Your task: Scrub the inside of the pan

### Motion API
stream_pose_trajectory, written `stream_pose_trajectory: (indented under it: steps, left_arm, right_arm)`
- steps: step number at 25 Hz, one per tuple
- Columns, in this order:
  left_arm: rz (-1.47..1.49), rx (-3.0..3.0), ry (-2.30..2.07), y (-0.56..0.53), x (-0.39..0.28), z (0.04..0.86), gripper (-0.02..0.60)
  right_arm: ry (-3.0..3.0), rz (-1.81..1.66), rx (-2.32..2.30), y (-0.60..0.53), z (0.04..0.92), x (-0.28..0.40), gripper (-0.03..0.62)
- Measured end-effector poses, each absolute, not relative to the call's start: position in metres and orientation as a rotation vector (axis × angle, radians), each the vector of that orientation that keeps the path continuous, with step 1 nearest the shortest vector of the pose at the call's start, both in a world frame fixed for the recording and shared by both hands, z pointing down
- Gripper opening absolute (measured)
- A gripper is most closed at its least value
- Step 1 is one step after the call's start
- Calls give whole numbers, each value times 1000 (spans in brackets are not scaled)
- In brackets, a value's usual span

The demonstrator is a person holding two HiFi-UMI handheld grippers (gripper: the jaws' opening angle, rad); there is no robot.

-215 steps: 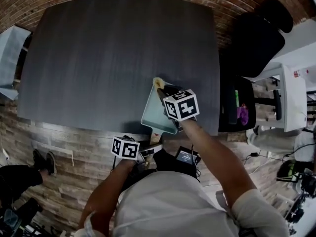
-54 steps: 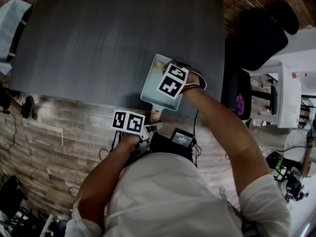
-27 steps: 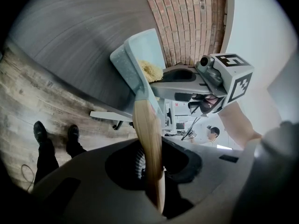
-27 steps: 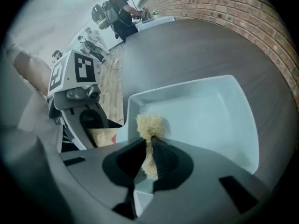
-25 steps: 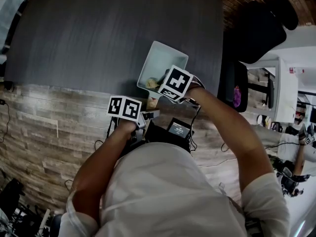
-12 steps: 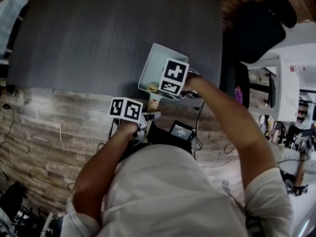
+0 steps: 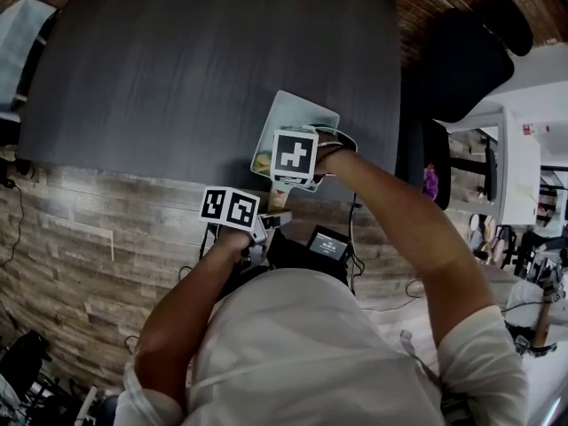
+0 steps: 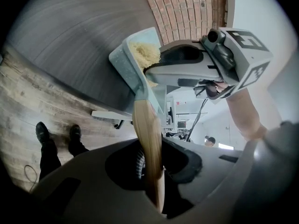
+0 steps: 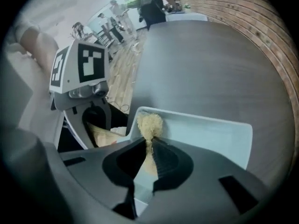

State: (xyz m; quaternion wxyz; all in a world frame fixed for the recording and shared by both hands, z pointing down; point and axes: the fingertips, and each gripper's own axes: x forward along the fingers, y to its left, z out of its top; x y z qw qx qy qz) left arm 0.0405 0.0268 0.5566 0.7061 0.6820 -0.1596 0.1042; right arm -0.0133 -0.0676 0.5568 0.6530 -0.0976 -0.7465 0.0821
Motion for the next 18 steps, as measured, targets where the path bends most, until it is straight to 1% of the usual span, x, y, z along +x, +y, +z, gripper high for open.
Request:
stream_pose_trajectory:
  steps: [3, 12, 18]
  left_arm:
    - [235, 1521, -355, 26, 40, 557, 89]
    - [215, 1514, -366, 26, 38, 556, 89]
    - [194, 1498, -377, 26, 38, 556, 89]
  right_arm:
    - [-1666, 91, -336, -53, 557, -14, 46]
    - [-1532, 161, -465, -37, 556, 34, 44]
    - [-1549, 184, -462, -35, 551, 37, 44]
